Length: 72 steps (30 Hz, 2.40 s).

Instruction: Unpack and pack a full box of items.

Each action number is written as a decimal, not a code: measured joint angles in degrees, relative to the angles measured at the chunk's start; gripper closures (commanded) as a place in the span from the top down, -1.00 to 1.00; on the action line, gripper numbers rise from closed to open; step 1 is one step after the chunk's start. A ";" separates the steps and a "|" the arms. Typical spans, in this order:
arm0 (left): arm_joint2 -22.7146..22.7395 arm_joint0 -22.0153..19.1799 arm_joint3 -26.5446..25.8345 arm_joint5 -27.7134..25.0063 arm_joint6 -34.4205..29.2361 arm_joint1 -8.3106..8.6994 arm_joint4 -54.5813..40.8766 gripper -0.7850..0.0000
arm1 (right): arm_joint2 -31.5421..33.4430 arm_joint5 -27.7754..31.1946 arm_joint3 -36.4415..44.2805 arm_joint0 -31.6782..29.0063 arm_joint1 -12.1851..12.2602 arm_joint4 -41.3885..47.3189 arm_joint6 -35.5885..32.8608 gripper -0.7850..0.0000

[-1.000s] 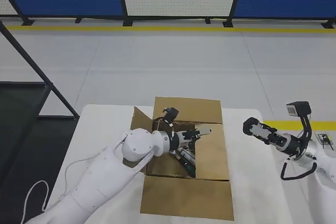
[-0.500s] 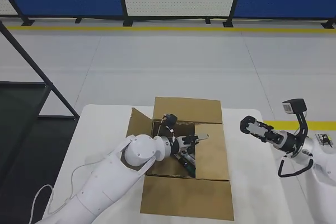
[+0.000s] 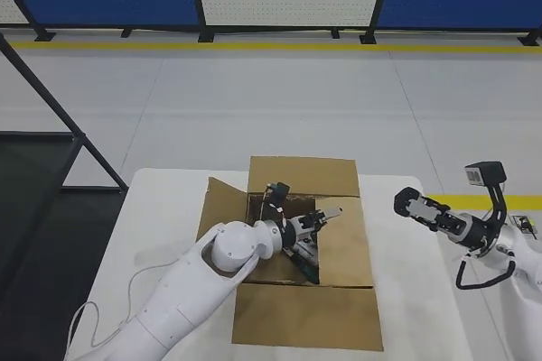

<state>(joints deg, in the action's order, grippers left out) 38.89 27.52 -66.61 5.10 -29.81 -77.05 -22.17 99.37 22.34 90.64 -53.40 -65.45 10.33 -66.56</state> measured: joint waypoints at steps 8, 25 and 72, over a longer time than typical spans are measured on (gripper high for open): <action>4.73 2.67 -4.03 -1.77 -1.02 0.75 -0.44 1.00 | -1.05 0.04 0.60 -0.10 0.81 0.37 0.48 1.00; 6.25 2.32 -10.06 0.52 0.17 -0.56 1.96 1.00 | -1.08 3.79 2.50 -2.61 3.07 9.61 -11.13 1.00; 9.46 -0.65 -6.83 1.56 0.97 -6.74 9.15 1.00 | -2.59 0.46 6.09 -9.98 12.25 3.04 -6.09 1.00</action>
<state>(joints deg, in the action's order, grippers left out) 48.35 26.87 -73.45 6.66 -28.84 -83.79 -13.02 96.78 22.81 96.73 -63.38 -53.20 13.37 -72.65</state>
